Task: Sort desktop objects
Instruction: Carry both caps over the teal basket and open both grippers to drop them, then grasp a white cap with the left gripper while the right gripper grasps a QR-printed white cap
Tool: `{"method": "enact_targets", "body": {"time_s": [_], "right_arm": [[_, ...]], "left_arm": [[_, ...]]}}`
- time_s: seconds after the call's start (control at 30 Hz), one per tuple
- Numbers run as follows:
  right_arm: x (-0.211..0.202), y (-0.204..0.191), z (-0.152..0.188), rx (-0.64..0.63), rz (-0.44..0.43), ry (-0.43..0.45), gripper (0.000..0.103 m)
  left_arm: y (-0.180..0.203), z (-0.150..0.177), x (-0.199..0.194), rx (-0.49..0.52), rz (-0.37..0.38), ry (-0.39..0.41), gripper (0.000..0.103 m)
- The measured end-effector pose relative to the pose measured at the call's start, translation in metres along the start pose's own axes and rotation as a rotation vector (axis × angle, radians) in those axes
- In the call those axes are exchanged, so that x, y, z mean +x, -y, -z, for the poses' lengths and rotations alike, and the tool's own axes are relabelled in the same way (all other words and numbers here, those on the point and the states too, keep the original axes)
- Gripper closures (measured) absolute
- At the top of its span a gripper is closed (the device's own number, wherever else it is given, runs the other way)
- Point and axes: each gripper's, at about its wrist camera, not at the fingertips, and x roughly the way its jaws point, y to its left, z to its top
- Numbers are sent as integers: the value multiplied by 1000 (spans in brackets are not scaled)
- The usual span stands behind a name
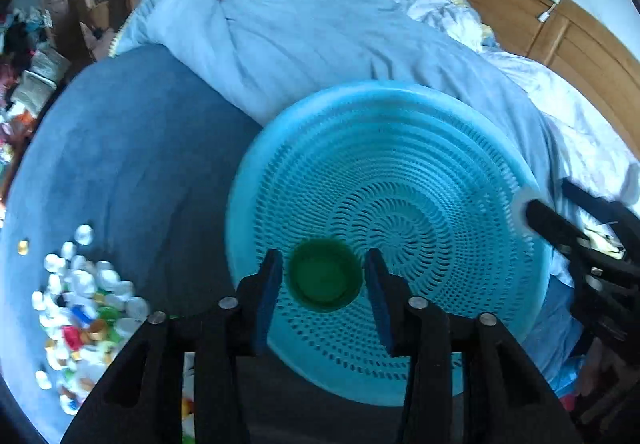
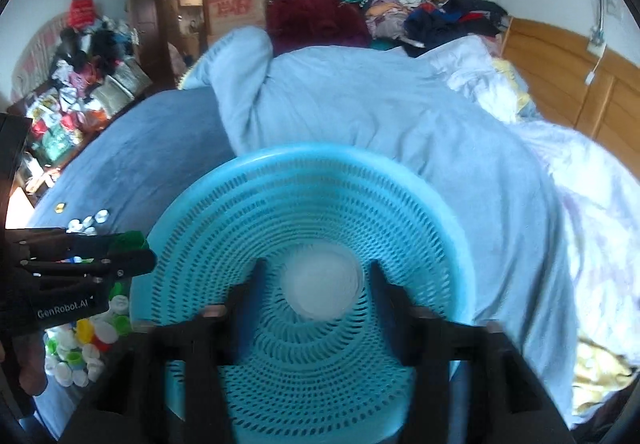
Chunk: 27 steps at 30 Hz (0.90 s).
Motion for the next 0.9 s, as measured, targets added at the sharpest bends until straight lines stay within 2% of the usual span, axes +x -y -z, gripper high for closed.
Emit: {"method": "enact_targets", "body": {"time_s": [0.07, 0.17, 0.27, 0.3, 0.37, 0.47, 0.53, 0.6, 0.67, 0.73, 0.83, 0.9], "right_arm": [[-16, -2, -4, 3, -9, 52, 17], [-33, -14, 7, 5, -100, 116, 17], [-43, -42, 36, -52, -210, 179, 17], [-44, -53, 50, -55, -244, 159, 18], [-50, -74, 80, -34, -344, 85, 23], [-57, -111, 120, -123, -396, 47, 23], [-52, -127, 137, -150, -429, -7, 23], [-43, -139, 150, -157, -460, -47, 23], [-34, -150, 156, -190, -473, -69, 23], [-26, -159, 163, -220, -478, -91, 23], [-10, -168, 159, -240, -488, -112, 23], [-8, -175, 160, -247, -496, -120, 23]], "left_arm": [[-9, 3, -18, -6, -12, 30, 58], [-39, 19, -44, -32, -69, 80, 56], [-98, 63, -78, -115, -105, 143, 56], [-120, 86, -87, -144, -131, 150, 56], [-159, 133, -96, -206, -164, 104, 56], [-225, 215, -96, -272, -272, 40, 56], [-255, 256, -83, -367, -301, -19, 57], [-274, 295, -68, -426, -285, -50, 57], [-268, 308, -56, -426, -232, -41, 57], [-255, 308, -47, -391, -202, -3, 56], [-251, 298, -30, -396, -210, 37, 56], [-253, 295, -22, -408, -233, 31, 56]]}}
